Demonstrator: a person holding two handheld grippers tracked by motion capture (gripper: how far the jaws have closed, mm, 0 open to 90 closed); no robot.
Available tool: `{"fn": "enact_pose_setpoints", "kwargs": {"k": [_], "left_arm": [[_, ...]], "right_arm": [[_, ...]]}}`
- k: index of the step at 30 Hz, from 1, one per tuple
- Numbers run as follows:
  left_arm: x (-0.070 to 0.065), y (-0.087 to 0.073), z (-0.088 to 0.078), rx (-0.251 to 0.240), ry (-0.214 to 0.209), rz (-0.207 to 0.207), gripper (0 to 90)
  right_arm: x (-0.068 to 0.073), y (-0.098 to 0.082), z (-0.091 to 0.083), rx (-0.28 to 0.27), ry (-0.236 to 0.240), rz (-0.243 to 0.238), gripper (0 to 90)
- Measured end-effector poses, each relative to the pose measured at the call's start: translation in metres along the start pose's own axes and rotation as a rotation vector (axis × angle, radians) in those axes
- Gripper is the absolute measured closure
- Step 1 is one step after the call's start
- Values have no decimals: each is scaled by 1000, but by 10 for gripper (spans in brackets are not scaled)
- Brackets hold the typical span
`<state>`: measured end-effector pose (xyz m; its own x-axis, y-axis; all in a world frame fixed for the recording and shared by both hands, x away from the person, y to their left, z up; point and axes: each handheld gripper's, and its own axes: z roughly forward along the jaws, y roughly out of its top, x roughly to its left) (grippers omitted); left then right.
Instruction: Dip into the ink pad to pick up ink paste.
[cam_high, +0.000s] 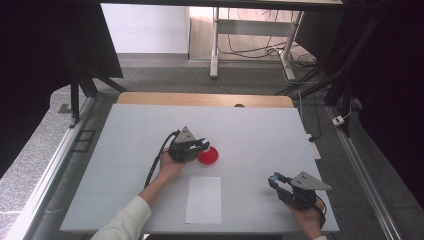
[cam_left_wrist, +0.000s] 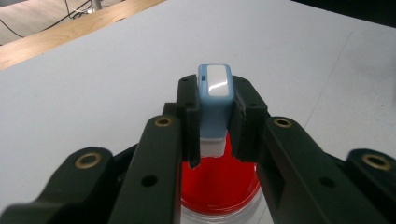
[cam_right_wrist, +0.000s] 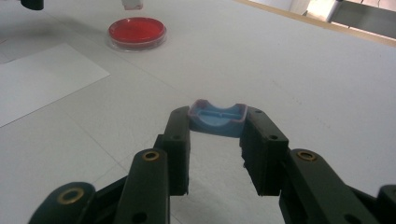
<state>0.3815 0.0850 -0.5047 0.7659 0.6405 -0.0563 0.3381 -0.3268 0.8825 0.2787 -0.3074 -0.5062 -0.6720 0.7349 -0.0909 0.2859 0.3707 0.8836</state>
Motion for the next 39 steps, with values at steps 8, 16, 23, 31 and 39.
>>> {"fn": "enact_pose_setpoints", "kwargs": {"k": [8,16,23,31,39], "left_arm": [[1,6,-12,-25,-43,-18,753],[0,9,-30,-28,-79,-25,753],[-4,11,-48,-43,-106,-20,753],[-8,13,-55,-52,-119,-11,752],[-12,13,-61,-57,-168,-13,752]], "right_arm": [[0,0,0,-2,0,1,636],[0,0,-1,-3,-1,2,636],[0,0,0,-3,0,-2,636],[1,1,0,-5,3,-1,635],[0,0,0,-3,0,-1,635]]}}
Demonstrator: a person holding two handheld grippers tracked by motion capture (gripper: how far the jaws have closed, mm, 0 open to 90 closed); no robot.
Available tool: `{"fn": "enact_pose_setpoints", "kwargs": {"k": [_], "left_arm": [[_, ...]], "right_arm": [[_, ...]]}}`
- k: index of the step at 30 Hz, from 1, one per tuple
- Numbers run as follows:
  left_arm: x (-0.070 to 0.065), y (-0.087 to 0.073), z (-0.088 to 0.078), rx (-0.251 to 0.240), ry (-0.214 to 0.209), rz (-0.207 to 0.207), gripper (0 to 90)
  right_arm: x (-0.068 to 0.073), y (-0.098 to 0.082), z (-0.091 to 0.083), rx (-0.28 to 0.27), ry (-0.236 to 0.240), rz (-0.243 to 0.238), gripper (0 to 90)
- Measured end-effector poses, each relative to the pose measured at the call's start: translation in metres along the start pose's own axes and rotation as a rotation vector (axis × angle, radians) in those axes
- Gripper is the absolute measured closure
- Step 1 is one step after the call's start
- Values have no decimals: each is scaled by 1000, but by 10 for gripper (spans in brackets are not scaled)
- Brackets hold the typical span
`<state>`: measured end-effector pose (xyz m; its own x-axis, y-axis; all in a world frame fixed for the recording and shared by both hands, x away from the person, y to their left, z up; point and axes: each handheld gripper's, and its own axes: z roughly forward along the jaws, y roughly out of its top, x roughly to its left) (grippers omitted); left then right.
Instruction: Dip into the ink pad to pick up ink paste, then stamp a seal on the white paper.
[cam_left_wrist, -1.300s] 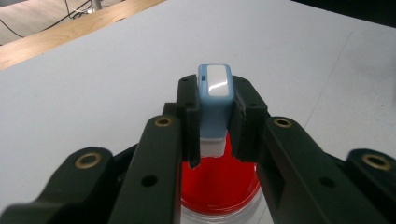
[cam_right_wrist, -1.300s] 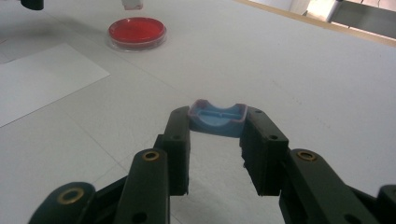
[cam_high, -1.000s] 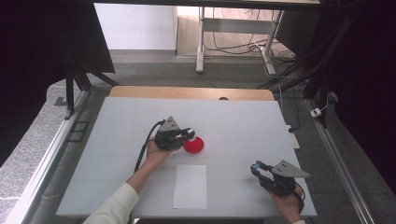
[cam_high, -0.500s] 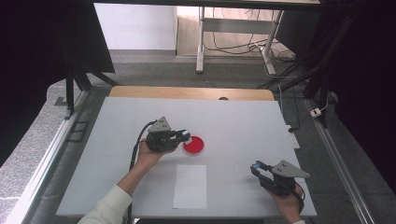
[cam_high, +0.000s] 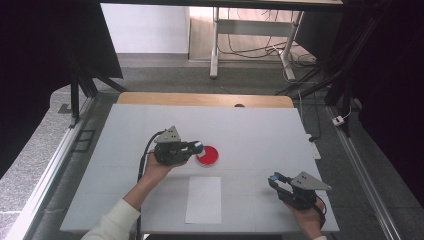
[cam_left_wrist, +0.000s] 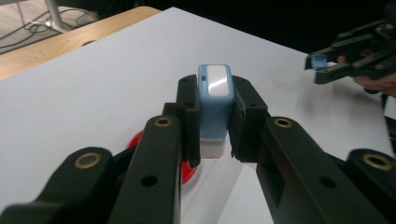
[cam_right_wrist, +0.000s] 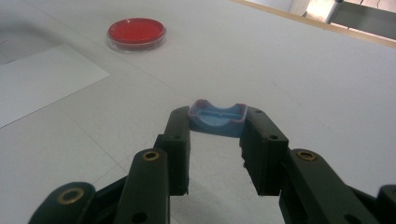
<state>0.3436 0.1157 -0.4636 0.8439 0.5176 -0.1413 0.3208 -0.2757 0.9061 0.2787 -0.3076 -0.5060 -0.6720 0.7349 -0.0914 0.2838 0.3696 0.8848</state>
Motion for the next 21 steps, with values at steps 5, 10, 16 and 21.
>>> {"fn": "enact_pose_setpoints", "kwargs": {"k": [5,10,16,21], "left_arm": [[-9,-1,-7,-6,-17,15,752],[-17,1,-9,-16,-32,26,751],[-24,1,-10,-16,-29,33,751],[-28,-1,-12,-15,-30,27,751]], "right_arm": [[0,0,0,1,1,-1,635],[0,0,1,2,0,-2,636],[0,0,1,6,0,-1,636],[0,0,1,5,-2,-3,636]]}}
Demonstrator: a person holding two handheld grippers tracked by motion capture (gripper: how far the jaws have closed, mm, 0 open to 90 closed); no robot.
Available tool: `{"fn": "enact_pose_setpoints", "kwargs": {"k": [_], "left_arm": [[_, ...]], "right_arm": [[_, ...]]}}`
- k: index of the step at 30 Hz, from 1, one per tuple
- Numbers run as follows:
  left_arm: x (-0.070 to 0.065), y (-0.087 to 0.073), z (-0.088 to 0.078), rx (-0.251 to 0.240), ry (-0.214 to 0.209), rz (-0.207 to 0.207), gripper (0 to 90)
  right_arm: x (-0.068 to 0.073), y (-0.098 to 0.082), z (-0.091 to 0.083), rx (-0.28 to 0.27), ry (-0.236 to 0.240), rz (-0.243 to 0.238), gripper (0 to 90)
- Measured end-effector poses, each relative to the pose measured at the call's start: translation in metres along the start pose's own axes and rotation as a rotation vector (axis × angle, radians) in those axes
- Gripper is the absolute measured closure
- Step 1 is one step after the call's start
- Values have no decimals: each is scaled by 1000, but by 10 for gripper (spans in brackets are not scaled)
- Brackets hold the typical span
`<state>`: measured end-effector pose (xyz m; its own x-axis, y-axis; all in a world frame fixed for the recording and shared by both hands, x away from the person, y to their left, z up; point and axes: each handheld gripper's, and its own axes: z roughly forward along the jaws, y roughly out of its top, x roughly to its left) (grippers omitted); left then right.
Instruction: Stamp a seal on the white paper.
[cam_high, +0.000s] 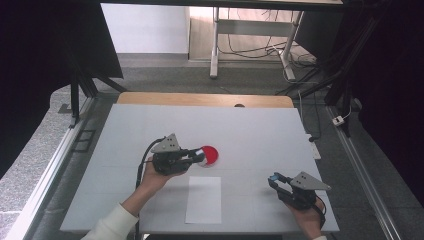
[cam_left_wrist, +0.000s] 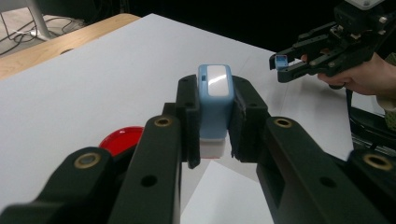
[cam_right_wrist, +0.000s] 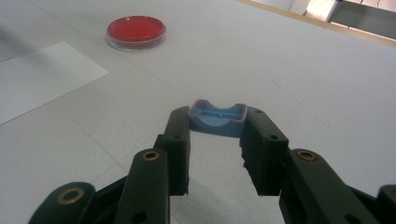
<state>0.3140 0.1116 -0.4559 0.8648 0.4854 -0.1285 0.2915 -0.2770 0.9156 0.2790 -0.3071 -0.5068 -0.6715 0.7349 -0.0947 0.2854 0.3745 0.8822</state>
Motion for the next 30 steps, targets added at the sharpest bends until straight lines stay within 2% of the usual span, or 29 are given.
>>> {"fn": "enact_pose_setpoints", "kwargs": {"k": [21,30], "left_arm": [[-21,-16,-3,22,-27,1,750],[-25,-23,0,33,-26,3,750]], "right_arm": [[0,-1,0,2,-4,-2,635],[0,-1,1,8,-2,-4,635]]}}
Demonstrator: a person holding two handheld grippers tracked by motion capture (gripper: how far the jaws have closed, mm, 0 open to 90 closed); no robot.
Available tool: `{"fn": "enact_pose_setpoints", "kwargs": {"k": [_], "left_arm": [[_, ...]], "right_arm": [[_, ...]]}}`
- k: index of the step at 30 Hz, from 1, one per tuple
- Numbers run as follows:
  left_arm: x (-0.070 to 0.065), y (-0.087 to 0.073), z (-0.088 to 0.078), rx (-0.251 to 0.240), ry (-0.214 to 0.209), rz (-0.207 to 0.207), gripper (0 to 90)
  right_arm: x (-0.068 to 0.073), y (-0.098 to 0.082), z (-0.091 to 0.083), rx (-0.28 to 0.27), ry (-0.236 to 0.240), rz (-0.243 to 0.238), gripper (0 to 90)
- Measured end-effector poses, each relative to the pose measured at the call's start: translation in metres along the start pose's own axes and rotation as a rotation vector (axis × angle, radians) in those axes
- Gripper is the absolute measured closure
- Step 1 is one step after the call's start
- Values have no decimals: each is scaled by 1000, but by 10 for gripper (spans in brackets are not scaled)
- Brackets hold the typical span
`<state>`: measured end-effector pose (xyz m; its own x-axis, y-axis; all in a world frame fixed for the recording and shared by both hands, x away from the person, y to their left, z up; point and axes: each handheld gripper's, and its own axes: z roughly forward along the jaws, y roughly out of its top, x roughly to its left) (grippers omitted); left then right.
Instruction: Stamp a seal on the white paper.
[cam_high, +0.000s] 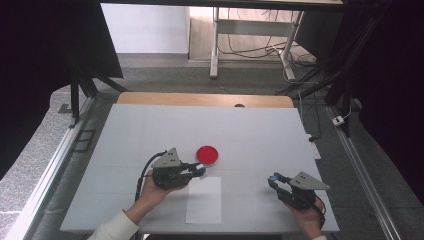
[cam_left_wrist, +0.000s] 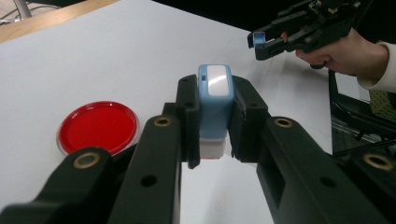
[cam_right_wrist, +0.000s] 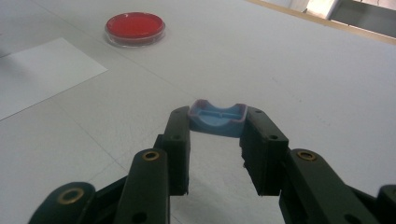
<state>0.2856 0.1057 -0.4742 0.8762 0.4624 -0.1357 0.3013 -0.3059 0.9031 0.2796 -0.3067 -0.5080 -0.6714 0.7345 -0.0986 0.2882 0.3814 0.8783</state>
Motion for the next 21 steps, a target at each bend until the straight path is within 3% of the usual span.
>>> {"fn": "enact_pose_setpoints", "kwargs": {"k": [21], "left_arm": [[-15,-23,18,80,-17,18,749]], "right_arm": [[1,0,2,7,3,-7,636]]}}
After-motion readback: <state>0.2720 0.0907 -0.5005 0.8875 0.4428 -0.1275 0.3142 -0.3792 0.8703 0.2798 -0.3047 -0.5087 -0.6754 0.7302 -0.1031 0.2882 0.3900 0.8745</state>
